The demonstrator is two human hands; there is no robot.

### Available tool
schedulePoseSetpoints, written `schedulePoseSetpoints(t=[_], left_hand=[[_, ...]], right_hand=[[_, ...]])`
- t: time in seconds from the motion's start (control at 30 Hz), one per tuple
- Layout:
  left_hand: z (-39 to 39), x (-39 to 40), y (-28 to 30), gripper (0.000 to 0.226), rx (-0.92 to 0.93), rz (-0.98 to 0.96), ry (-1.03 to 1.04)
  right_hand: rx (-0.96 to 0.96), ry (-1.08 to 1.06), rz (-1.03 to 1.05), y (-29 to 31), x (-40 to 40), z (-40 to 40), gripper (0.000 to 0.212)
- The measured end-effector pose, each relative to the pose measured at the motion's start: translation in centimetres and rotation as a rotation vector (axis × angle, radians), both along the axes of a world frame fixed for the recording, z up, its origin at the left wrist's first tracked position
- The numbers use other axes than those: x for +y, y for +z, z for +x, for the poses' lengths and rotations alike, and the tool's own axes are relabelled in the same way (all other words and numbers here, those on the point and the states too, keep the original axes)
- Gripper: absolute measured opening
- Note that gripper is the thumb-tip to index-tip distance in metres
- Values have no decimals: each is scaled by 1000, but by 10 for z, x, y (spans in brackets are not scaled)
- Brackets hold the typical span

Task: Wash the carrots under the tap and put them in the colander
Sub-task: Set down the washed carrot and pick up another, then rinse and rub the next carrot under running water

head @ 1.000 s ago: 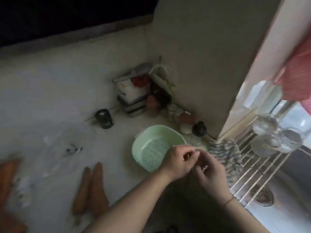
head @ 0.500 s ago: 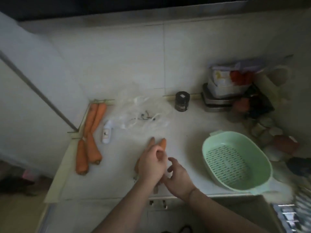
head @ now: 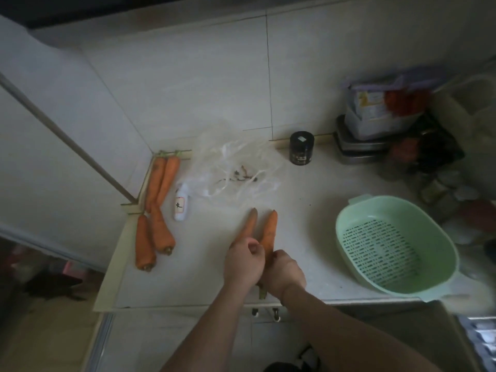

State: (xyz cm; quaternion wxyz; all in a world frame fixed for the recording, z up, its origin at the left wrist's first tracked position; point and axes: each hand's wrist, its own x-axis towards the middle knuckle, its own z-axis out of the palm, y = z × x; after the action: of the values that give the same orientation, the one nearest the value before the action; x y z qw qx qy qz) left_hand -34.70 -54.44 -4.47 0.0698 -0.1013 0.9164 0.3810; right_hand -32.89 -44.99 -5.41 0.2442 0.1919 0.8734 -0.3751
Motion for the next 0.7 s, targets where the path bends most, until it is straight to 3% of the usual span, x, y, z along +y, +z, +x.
schedulePoseSetpoints(t=[0.1, 0.2, 0.3, 0.37, 0.53, 0.63, 0.7], left_hand=[[-7, 0, -1, 18, -29, 68, 41], [-16, 3, -7, 40, -67, 200, 48], [-24, 20, -7, 60, -193, 513, 145], [-25, 41, 11, 47, -238, 725, 161], [-9, 117, 71, 29, -187, 938, -190], [13, 181, 82, 27, -270, 1047, -358], [36, 227, 82, 25, -358, 1106, -435]], right_hand=[[-2, -191, -307, 1, 16, 7, 32], [43, -406, -566, 11, 43, 23, 31], [99, -446, -671, 28, 77, 47, 31], [137, -458, -767, 41, 103, 66, 41], [357, -500, -933, 81, 171, 125, 68], [470, -542, -869, 96, 214, 168, 91], [499, -579, -824, 102, 239, 200, 92]])
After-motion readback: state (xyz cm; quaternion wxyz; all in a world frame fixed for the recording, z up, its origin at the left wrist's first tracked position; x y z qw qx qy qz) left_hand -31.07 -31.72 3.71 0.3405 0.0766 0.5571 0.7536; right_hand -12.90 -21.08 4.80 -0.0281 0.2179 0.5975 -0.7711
